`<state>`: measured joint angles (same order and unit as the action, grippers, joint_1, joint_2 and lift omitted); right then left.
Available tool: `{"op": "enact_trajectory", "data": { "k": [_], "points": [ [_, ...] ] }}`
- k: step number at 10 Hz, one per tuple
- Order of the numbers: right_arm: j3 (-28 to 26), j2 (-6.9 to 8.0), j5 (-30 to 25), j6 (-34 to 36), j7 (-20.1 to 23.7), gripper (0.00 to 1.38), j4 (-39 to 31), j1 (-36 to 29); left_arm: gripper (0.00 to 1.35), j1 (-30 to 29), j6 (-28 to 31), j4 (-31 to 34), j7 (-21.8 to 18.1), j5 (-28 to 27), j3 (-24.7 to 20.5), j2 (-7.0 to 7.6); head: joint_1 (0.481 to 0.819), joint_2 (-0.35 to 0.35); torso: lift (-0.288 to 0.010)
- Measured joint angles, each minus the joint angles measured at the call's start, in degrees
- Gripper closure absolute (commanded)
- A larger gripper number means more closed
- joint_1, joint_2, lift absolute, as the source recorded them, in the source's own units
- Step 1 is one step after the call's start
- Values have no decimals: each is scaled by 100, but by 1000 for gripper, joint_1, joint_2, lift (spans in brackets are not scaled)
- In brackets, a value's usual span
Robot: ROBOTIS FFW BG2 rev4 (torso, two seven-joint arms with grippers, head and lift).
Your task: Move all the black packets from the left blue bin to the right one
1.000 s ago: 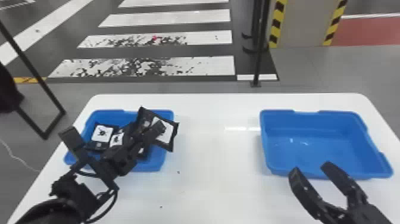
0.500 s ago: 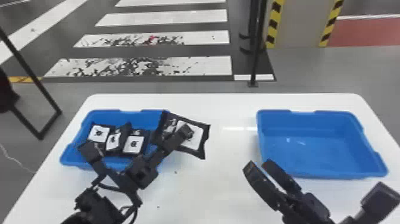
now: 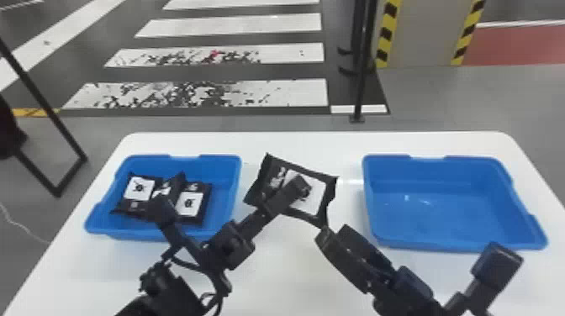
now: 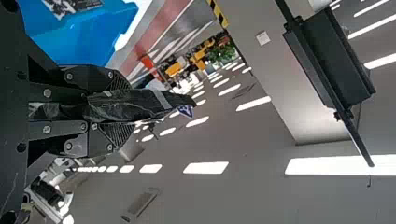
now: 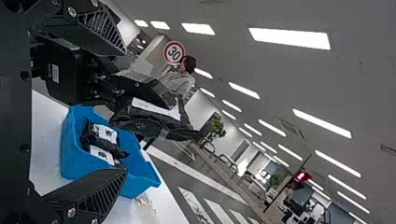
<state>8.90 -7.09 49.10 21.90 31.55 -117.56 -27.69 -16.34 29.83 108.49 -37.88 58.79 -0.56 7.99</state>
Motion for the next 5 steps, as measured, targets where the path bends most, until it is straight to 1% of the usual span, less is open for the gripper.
{"op": "enact_trajectory", "data": {
  "k": [1, 2, 4, 5],
  "points": [
    [61, -30, 79, 2, -14, 190, 84, 102, 1204, 0, 36, 0, 0, 63, 88, -5, 695, 84, -140],
    [86, -49, 143, 1, -32, 323, 188, 193, 1204, 3, 62, 0, 0, 90, 147, -7, 695, 77, -140],
    [101, -68, 271, -236, -110, 843, 393, 344, 1204, -1, 133, 0, 0, 107, 195, -8, 695, 60, -140],
    [103, -71, 292, -373, -157, 995, 432, 395, 1204, -8, 157, 0, 0, 108, 201, -8, 695, 47, -140]
  ]
}}
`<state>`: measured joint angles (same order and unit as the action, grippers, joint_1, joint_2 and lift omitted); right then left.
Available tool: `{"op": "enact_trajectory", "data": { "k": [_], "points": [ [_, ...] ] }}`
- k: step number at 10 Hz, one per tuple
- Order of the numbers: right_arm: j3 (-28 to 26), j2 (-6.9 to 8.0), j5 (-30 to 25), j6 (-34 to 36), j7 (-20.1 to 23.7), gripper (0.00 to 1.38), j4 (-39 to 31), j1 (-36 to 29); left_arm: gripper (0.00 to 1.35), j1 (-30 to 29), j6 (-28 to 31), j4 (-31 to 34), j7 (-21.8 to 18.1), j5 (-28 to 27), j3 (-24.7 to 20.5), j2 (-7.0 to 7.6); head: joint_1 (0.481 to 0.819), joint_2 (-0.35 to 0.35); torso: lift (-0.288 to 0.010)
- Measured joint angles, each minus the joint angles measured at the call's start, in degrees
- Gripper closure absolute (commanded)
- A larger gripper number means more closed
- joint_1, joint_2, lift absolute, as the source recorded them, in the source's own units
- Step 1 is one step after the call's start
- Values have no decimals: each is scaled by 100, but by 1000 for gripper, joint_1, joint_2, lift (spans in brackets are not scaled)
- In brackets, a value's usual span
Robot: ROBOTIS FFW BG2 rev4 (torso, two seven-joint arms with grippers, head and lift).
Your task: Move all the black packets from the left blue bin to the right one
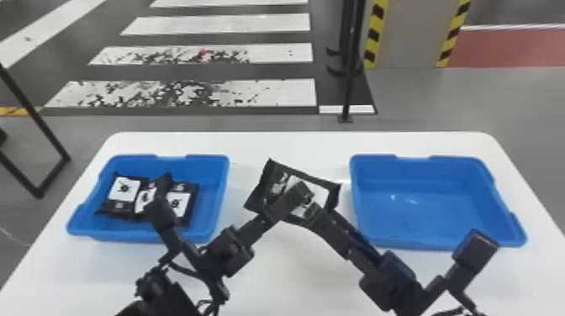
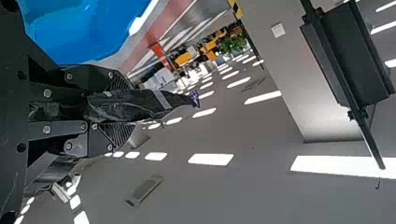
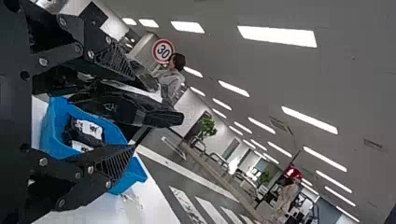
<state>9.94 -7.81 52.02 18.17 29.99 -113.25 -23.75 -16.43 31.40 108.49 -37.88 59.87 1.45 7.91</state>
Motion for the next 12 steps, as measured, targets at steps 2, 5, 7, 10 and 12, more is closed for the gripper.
{"op": "enact_trajectory", "data": {
  "k": [2, 5, 7, 10, 12],
  "points": [
    [17, -8, 14, -44, -11, 1171, 32, 34, 1204, -5, 9, 0, 1, -4, -13, 0, 695, 44, -140],
    [87, -1, 55, -140, -2, 1277, 32, -15, 529, -68, -165, 0, 111, 11, -58, -18, 695, 60, -140],
    [31, 6, 89, -210, -10, 1277, 56, -3, 76, -280, -368, 0, 215, 67, -344, -123, 695, 90, -140],
    [-206, -94, -82, -313, -232, 1277, 619, 477, 180, -513, -504, 93, 211, 69, -735, -160, 695, 96, -140],
    [-660, -186, -585, -544, -461, 1277, 1380, 1138, 180, -578, -516, 132, 203, 85, -829, -166, 695, 43, -140]
  ]
}}
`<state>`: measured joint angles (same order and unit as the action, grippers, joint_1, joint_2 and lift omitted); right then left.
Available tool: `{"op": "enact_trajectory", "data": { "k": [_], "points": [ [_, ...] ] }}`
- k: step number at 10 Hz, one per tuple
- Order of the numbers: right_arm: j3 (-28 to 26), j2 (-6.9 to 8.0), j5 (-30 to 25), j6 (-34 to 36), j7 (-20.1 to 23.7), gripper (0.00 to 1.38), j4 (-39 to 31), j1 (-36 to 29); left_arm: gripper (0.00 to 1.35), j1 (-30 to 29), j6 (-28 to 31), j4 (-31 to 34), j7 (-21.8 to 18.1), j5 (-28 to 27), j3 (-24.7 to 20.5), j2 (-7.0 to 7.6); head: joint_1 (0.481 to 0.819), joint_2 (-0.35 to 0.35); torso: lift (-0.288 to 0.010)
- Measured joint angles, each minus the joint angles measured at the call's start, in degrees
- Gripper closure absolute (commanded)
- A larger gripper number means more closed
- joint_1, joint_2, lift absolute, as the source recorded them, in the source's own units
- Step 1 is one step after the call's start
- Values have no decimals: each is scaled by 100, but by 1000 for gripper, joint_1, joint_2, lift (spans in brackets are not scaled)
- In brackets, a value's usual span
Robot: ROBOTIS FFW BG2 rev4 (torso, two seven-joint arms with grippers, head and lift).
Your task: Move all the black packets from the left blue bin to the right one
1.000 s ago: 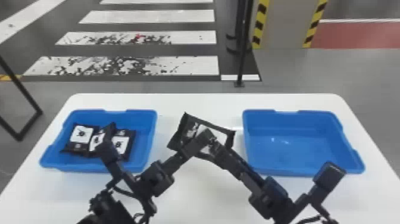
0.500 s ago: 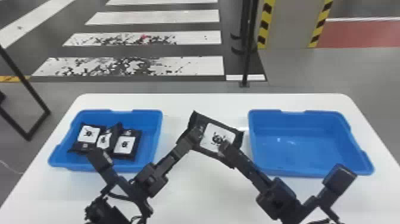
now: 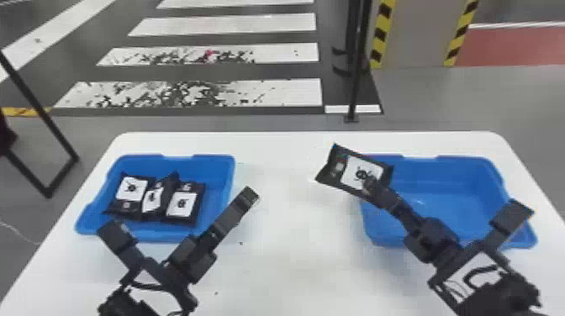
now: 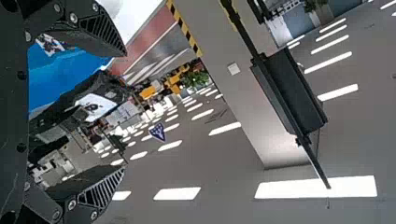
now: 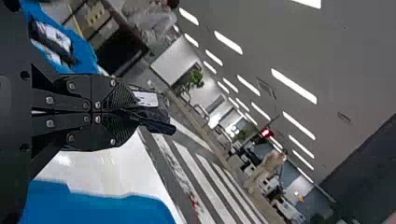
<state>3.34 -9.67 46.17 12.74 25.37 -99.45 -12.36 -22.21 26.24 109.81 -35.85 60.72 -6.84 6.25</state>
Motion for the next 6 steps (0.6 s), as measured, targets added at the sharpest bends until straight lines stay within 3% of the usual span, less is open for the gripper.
{"op": "enact_trajectory", "data": {
  "k": [2, 3, 4, 6],
  "points": [
    [-707, 4, -708, -149, -285, 1277, 510, 460, 180, -70, -8, 54, -9, 17, -74, 0, 695, -65, -140],
    [-977, 10, -978, -144, -357, 1213, 754, 646, 180, -126, -8, 93, -10, 12, -140, 4, 695, -108, -140],
    [-1157, 11, -1160, 1, -398, 972, 948, 789, 180, -170, -8, 122, -10, 7, -203, 7, 695, -127, -140],
    [-1326, 11, -1512, 365, -473, 343, 1093, 873, 180, -184, -8, 157, -10, -12, -268, 8, 695, -139, -140]
  ]
}}
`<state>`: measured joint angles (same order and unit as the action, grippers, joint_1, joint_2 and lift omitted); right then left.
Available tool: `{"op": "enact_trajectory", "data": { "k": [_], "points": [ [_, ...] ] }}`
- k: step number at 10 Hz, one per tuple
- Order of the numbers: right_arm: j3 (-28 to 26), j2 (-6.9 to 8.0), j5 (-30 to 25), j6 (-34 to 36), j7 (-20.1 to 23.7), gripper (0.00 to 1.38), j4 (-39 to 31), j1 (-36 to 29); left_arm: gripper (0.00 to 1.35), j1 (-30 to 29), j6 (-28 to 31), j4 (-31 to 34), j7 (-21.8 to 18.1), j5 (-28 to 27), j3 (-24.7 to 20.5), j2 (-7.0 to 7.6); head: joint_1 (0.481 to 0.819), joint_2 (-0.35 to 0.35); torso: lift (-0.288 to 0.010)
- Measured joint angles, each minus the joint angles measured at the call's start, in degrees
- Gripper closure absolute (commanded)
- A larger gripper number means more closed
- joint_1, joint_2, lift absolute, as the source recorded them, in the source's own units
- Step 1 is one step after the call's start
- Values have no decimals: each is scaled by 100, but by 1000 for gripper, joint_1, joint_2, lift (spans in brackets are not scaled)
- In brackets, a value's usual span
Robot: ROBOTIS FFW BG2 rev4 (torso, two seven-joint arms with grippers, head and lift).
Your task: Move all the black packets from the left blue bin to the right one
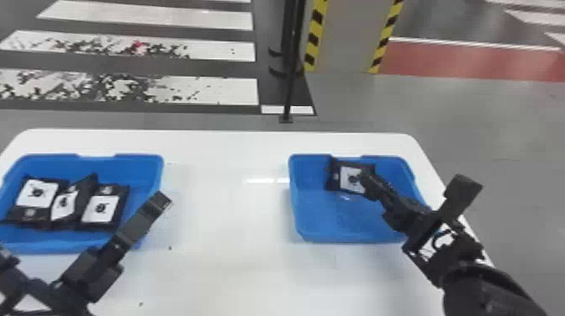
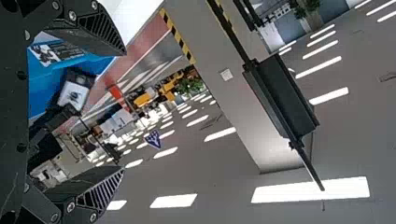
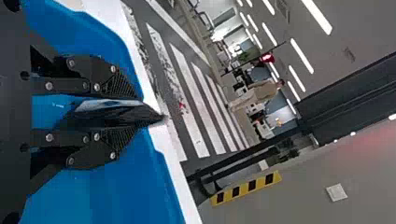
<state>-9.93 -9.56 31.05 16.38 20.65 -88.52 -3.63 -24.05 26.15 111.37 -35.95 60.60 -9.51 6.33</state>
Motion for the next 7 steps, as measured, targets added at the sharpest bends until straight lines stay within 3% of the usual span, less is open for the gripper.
{"op": "enact_trajectory", "data": {
  "k": [1, 2, 4, 7],
  "points": [
    [-19, 0, -171, 42, -39, 202, -25, -53, 180, 9, 0, 13, 0, -20, -25, 4, 695, -142, -140],
    [-34, 10, -333, 48, -129, 147, -225, -196, 180, 29, -4, 31, 2, -124, -85, 8, 695, -141, -140],
    [-77, 84, -827, 13, -220, 148, -1114, -776, 180, 119, 148, 169, 60, -781, -399, 15, 695, -122, -140],
    [0, 480, -1771, -871, -235, 148, -2806, -2140, 182, 291, 513, 367, 462, -2081, -870, 5, 695, -29, -140]
  ]
}}
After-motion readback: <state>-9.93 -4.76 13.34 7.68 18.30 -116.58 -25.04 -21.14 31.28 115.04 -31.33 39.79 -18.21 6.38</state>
